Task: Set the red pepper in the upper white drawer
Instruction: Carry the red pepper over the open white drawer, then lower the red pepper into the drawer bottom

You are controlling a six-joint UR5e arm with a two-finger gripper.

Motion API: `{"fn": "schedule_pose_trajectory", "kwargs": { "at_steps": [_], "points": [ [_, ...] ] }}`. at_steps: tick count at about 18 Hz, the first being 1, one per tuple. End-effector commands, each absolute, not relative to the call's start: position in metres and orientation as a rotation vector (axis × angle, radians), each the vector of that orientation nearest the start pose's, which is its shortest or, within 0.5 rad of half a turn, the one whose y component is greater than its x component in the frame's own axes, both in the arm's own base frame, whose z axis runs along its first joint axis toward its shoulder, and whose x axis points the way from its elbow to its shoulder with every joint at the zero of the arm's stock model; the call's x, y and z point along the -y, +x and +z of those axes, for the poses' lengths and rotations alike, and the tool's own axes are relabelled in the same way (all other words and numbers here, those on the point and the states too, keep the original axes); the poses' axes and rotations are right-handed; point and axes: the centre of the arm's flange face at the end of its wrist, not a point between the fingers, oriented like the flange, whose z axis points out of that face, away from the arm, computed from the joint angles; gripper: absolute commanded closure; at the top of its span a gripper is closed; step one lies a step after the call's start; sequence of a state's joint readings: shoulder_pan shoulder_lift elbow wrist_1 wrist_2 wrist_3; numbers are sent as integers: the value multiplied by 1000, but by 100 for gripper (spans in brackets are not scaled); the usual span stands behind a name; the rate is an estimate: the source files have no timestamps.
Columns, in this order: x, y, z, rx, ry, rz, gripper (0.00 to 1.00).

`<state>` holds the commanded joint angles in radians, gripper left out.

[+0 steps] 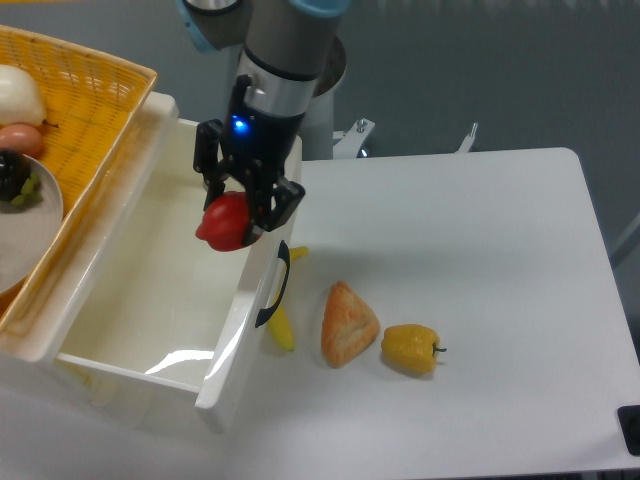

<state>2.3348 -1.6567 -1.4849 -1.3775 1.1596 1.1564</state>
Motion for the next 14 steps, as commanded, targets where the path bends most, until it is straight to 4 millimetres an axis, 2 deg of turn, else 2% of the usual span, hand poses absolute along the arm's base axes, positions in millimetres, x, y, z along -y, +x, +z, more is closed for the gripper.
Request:
{"fn": "schedule_pose_trajectory", "kwargs": {
  "at_steps": [5, 14],
  "points": [
    [-514, -239, 506, -747, -2640, -125, 69],
    [-531, -226, 476, -800, -2667, -174, 71]
  ]
}}
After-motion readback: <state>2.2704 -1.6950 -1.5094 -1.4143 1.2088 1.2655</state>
